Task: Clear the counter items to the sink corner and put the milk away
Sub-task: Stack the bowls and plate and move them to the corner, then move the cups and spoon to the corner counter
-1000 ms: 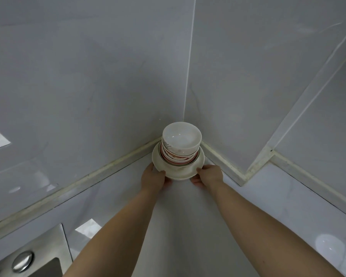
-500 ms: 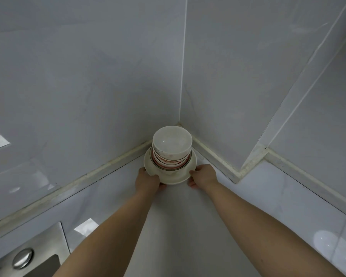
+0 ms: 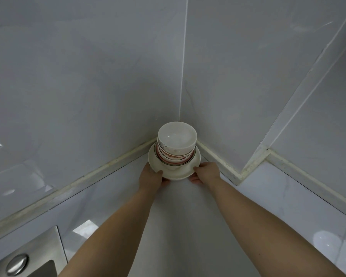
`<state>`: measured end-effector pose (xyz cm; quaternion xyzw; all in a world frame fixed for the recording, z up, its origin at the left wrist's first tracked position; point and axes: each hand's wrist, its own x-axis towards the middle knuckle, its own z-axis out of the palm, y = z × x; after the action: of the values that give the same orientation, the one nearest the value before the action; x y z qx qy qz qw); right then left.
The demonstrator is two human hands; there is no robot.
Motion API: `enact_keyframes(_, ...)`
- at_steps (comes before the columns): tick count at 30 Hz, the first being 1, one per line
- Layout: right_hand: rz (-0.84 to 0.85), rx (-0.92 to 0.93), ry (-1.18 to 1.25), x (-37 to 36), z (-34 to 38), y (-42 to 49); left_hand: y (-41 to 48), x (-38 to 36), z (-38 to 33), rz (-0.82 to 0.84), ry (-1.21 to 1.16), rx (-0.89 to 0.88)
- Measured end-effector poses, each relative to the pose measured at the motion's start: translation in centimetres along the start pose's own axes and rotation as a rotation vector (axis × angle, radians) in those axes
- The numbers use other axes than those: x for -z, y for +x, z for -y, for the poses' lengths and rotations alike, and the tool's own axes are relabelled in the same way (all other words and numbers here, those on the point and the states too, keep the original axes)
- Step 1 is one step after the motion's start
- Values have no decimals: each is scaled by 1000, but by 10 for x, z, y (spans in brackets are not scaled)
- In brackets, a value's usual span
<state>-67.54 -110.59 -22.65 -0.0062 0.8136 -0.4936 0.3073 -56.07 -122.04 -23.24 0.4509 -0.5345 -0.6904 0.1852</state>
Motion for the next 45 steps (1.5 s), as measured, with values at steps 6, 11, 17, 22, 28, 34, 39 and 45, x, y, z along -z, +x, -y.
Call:
enact_keyframes(6,31,-95,75,-1,-8,-9,-2,8,3,36,63,138)
enact_keyframes(11,37,-123,44,12,-5,-32,-23,11,-9,134,167,251)
enact_keyframes(17,79,-83,25,36,6,-88,-76,13,-34,215,352,180)
enact_keyframes(22,58,17,-30,60,17,-147,-132,14,-56,302,488,-25)
enact_keyframes(28,-53,261,-217,84,14,-234,-205,29,-72,297,847,-440)
enact_keyframes(34,-325,506,-691,116,-31,-340,-305,38,-53,468,991,-760)
enact_keyframes(39,-461,543,-850,143,-75,-417,-369,37,-34,530,1216,-1046)
enact_keyframes(45,-666,453,-929,192,-134,-500,-459,3,-15,570,1356,-1308)
